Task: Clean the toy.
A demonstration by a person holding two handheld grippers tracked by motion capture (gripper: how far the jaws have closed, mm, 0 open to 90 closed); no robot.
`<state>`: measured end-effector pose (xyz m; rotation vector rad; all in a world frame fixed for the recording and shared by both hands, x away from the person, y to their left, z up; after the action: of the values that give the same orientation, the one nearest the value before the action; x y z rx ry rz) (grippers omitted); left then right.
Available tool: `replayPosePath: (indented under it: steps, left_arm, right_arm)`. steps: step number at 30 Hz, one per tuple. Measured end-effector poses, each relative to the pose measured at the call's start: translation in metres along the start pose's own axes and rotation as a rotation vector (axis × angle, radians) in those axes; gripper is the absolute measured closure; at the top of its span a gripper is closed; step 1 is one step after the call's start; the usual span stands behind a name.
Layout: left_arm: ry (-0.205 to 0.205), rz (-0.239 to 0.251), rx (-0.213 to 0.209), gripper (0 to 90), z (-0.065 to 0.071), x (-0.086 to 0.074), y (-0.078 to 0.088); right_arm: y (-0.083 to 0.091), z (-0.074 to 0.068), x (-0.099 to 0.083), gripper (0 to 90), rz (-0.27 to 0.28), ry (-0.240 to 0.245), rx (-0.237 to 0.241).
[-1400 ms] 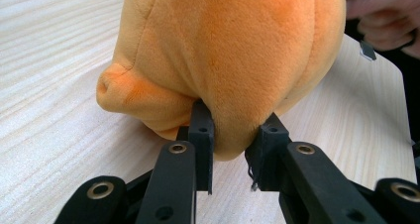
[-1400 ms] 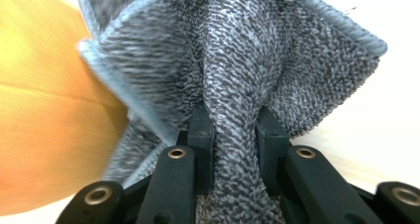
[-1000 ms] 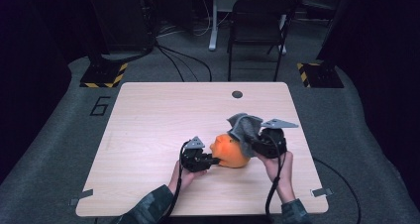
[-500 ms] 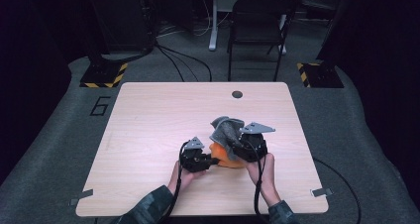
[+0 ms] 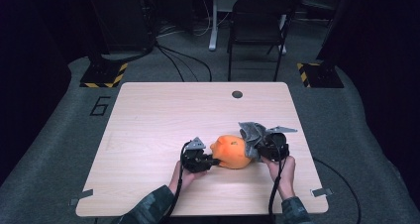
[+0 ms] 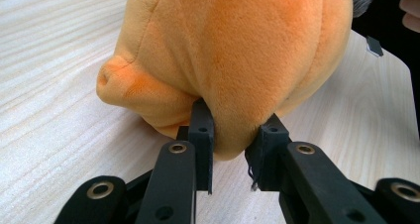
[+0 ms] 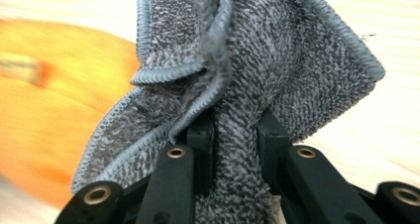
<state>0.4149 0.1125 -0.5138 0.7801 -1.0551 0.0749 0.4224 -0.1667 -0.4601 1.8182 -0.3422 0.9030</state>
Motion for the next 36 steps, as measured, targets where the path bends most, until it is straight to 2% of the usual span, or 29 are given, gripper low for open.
replayPosePath:
  steps: [3, 4, 6, 9, 10, 14, 16, 19, 21, 22, 24, 26, 27, 29, 33, 36]
  left_arm:
    - [-0.001, 0.003, -0.001, 74.6, 0.0, 0.0, 0.0]
    - [0.001, 0.003, 0.0, 74.6, 0.0, 0.0, 0.0]
    - [0.01, 0.005, -0.004, 74.7, -0.002, -0.001, 0.0]
    - [0.014, 0.007, -0.007, 74.7, -0.002, -0.001, 0.001]
    - [0.015, 0.008, -0.006, 74.6, -0.002, -0.002, 0.001]
    - [0.019, 0.01, -0.006, 74.6, -0.003, -0.001, 0.001]
    - [0.017, 0.009, -0.008, 74.6, -0.003, -0.001, 0.001]
    - [0.016, 0.011, -0.006, 74.5, -0.003, -0.001, 0.001]
    - [0.017, 0.008, -0.005, 74.4, -0.003, -0.001, 0.002]
    - [0.017, 0.008, -0.003, 74.3, -0.003, -0.001, 0.002]
    - [0.015, 0.007, 0.0, 74.2, -0.003, -0.002, 0.002]
    - [0.016, 0.007, 0.001, 74.1, -0.003, -0.001, 0.002]
    - [0.014, 0.005, 0.001, 74.0, -0.004, -0.001, 0.001]
    - [0.017, 0.007, -0.003, 73.5, -0.004, -0.002, 0.001]
    - [-0.003, 0.016, -0.004, 70.1, -0.006, -0.002, 0.0]
    - [-0.027, 0.008, -0.005, 58.4, -0.008, -0.001, 0.002]
  right_arm:
    - [-0.008, 0.01, -0.008, 73.9, -0.039, -0.017, -0.026]
    - [-0.011, 0.012, -0.011, 73.9, -0.059, -0.039, -0.034]
    - [-0.02, 0.018, -0.015, 73.7, -0.097, -0.036, -0.049]
    - [-0.034, 0.017, -0.021, 73.5, -0.178, -0.036, -0.056]
    - [-0.035, 0.017, -0.021, 73.6, -0.179, -0.03, -0.059]
    - [-0.022, 0.015, -0.01, 74.2, -0.13, 0.014, -0.097]
    - [-0.004, 0.013, -0.002, 74.4, -0.071, -0.009, -0.092]
    - [0.029, 0.0, 0.016, 74.6, 0.047, 0.01, -0.044]
    - [0.044, -0.016, 0.025, 74.7, 0.097, 0.034, 0.004]
    - [0.046, -0.023, 0.028, 74.7, 0.103, 0.049, 0.017]
    - [0.044, -0.04, 0.03, 74.9, 0.085, 0.089, 0.055]
    - [0.033, -0.051, 0.028, 75.1, 0.043, 0.132, 0.05]
    - [0.026, -0.054, 0.026, 75.3, 0.027, 0.139, 0.054]
    - [0.014, -0.054, 0.021, 75.8, 0.011, 0.139, 0.032]
    - [0.008, -0.052, 0.019, 76.1, 0.016, 0.142, 0.026]
    - [0.005, -0.052, 0.018, 76.1, 0.013, 0.153, 0.015]
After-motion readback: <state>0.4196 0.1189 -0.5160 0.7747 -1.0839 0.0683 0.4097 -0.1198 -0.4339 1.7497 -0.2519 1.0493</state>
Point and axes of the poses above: each handheld gripper's, and its own axes: y roughly backward along the jaws, x roughly out of its top, z roughly to its right, the point moved 1 cm from there along -y, roughly forward along the jaws, and after that the axes turned 5 degrees about x, right-handed, at the moved point
